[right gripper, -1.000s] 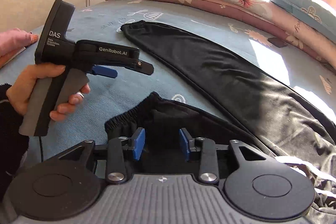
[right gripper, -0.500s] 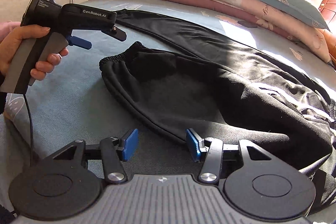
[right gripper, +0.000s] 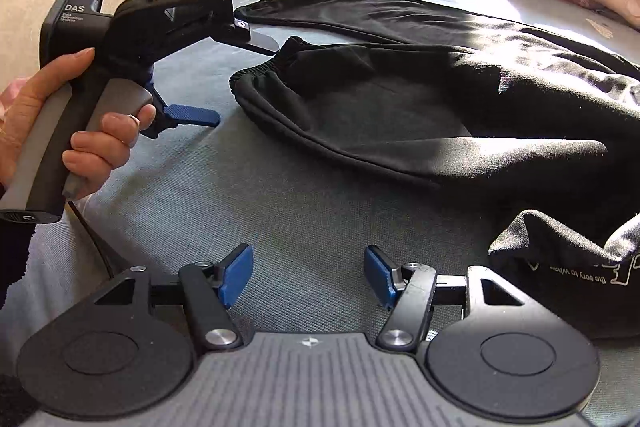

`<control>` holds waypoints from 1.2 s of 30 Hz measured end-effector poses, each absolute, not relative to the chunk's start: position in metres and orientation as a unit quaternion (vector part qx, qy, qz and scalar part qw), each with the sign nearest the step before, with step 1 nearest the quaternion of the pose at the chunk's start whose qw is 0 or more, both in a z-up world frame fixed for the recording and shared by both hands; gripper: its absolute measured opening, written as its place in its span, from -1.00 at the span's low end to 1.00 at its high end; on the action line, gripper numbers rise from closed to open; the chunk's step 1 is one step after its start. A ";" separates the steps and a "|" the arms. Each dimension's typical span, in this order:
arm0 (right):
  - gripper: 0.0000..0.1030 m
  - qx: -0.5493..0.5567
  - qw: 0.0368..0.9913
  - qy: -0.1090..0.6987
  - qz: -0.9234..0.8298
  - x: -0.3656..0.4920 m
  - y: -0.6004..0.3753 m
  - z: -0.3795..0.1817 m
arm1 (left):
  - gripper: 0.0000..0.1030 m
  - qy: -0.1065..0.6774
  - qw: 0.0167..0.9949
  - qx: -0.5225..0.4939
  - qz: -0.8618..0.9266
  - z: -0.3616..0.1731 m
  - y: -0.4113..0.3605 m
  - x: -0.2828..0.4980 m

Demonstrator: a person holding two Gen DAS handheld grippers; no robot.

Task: Fold clothes
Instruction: 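Grasp the folded cuff end with the left gripper, then lift the cuff end with the left gripper and carry it toward the waistband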

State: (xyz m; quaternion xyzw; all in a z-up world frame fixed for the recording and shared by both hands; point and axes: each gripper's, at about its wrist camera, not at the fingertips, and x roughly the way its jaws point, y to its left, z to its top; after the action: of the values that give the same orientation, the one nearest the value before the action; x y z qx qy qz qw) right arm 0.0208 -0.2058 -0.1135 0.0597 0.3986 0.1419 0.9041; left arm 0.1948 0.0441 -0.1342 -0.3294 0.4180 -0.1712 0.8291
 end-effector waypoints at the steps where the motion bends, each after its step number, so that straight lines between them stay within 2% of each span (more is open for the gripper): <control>1: 0.29 0.065 0.904 0.397 0.142 0.021 -0.208 -0.114 | 0.98 0.412 0.828 -0.339 -0.172 -0.136 0.045 0.196; 13: 0.38 0.099 0.913 0.359 0.164 0.026 -0.222 -0.121 | 0.98 0.378 0.824 -0.370 -0.204 -0.147 0.024 0.221; 15: 0.40 0.100 0.915 0.353 0.170 0.025 -0.224 -0.122 | 0.88 0.366 0.838 -0.347 -0.208 -0.148 0.022 0.215; 18: 0.43 0.106 0.916 0.345 0.177 0.025 -0.226 -0.124 | 0.48 0.367 0.853 -0.321 -0.185 -0.144 0.022 0.213; 20: 0.44 0.106 0.916 0.342 0.179 0.025 -0.227 -0.124 | 0.02 0.372 0.860 -0.307 -0.167 -0.142 0.022 0.214; 25: 0.44 0.090 0.919 0.340 0.179 0.025 -0.223 -0.125 | -0.65 0.396 0.871 -0.260 -0.134 -0.136 0.022 0.215; 27: 0.44 0.086 0.920 0.341 0.175 0.025 -0.221 -0.124 | -0.70 0.401 0.874 -0.244 -0.127 -0.131 0.022 0.215; 36: 0.44 0.069 0.924 0.350 0.133 0.023 -0.220 -0.112 | -0.69 0.362 0.911 -0.174 -0.098 -0.083 0.039 0.207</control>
State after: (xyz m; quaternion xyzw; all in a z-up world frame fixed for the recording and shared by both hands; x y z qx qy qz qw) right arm 0.0234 -0.2205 -0.1117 0.0692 0.3504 0.1335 0.9245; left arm 0.2069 0.0389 -0.0826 -0.1740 0.3619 -0.0984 0.9105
